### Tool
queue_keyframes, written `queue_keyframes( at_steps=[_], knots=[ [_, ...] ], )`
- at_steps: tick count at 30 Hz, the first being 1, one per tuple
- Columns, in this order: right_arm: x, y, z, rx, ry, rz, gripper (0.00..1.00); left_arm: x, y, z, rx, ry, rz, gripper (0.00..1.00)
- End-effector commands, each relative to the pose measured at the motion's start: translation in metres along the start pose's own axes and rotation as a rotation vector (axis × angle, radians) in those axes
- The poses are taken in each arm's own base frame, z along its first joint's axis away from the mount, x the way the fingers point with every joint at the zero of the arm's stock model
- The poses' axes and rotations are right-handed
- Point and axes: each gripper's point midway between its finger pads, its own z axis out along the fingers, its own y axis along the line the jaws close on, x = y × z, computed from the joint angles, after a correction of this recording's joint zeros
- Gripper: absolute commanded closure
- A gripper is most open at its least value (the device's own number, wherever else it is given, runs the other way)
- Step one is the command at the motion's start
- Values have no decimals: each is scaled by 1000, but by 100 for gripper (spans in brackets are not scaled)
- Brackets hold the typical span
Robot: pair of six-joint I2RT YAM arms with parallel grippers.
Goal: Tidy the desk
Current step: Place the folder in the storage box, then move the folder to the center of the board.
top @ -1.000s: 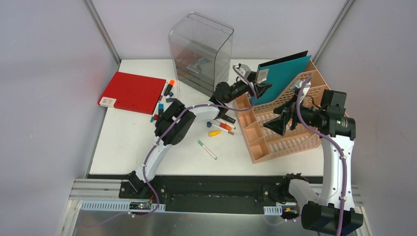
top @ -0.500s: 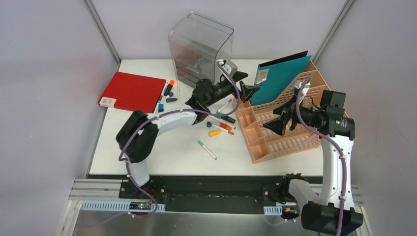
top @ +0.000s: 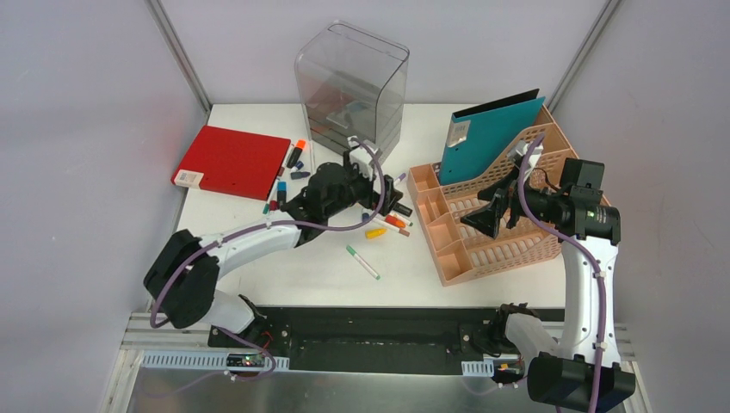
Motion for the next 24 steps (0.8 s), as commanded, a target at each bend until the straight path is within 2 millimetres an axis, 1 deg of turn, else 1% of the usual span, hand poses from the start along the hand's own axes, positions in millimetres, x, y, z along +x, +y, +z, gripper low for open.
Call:
queue_keyframes(
  at_steps=[1,5,9,12,14,18,20,21,24],
  knots=[
    [-7,3,1,-21,-32,-52,1,-2,43,-35,-191,-19,-30,1],
    [-7,3,1,-23,-34,-50,1,8,79,-54,-328,3,-26,2],
    [-7,2,2,-23,-35,-48,1,17,132,-71,-542,46,-32,8],
    [-6,1,2,-21,-36,-43,1,17,173,-86,-712,75,-27,15],
    [-5,1,2,-21,-36,-41,1,15,195,-95,-807,95,4,18],
    [-6,0,3,-20,-39,-40,1,12,239,-108,-972,109,84,20],
    [-6,0,4,-23,-38,-31,1,12,262,-111,-1036,109,161,21],
    [-6,-1,4,-26,-38,-29,1,6,271,-111,-1070,97,214,22],
    [-6,-1,5,-33,-39,-21,1,0,292,-113,-1154,121,345,17]
  ],
)
